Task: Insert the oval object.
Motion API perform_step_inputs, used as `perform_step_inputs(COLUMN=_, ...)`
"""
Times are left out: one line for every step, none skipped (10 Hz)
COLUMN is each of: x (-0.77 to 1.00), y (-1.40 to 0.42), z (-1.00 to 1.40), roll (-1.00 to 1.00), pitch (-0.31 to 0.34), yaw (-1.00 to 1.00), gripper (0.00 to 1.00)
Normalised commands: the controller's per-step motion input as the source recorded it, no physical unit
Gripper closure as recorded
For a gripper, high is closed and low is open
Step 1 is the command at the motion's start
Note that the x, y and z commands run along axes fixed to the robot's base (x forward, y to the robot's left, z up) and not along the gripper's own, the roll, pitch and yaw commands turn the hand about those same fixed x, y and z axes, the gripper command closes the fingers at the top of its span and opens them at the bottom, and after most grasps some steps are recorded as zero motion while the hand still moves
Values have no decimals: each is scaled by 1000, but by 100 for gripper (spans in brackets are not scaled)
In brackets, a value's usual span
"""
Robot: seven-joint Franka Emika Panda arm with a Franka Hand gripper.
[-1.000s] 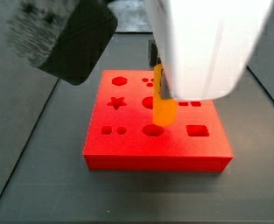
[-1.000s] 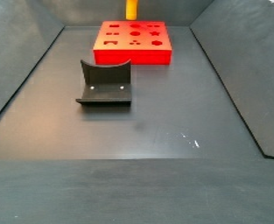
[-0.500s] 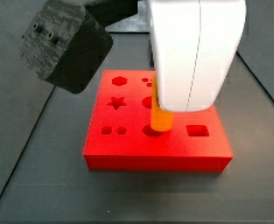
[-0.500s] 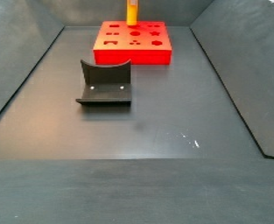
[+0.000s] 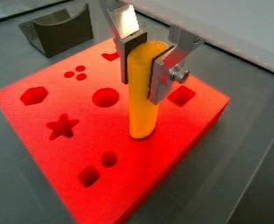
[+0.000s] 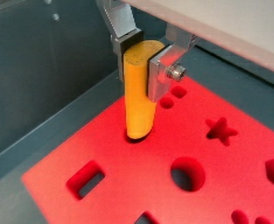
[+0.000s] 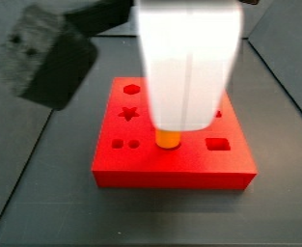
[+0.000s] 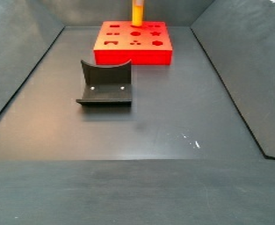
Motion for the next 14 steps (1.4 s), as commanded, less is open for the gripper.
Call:
perform_step_inputs(x=217, y=0, z=-114, roll=-123, pitch=-76, yaw=-183, gripper=100)
perform_step_inputs(x=329, y=6, z=-191, roll=-103, pitch=-43, yaw=-143, gripper=100)
perform_step_inputs(x=294, y=103, z=-183, roll=-107, pitch=-29, yaw=-117, gripper=100)
perform_step_inputs(x=0, y=137, z=-240, roll=-63, pitch=-24, yaw=-86, gripper=100)
perform_step_inputs(x=-100, y=69, z=-229, roll=-60, pitch=-10, yaw=-37, gripper=100)
perform_step_inputs(x=-203, y=0, z=-206, roll=-51, pitch=-27, yaw=-63, gripper=100)
perform_step_inputs(x=-349, y=31, z=-220, roll=-71, pitch=-46, yaw=-111, gripper=100)
perform_step_inputs(x=-420, y=17, z=-203, roll=-73, pitch=-87, yaw=-120, gripper=100)
perform_step_inputs(x=0, y=0, z=-43, roll=0, pitch=0, yaw=-46, gripper=100)
perform_step_inputs(x=0, y=31, z=0, roll=0, pitch=0, yaw=0, gripper=100)
perform_step_inputs(x=483, y=-40, z=-286, roll=0, pitch=144, yaw=0, gripper=100)
perform_step_inputs(x=574, y=-226, z=-414, roll=31, pitch=394, yaw=-60, gripper=100)
perform_step_inputs(x=469, y=-177, z=-263, roll=1, pitch=474, yaw=-89, gripper=100)
perform_step_inputs(x=520, y=-249, z=-346, roll=0, pitch=433, yaw=-71, gripper=100)
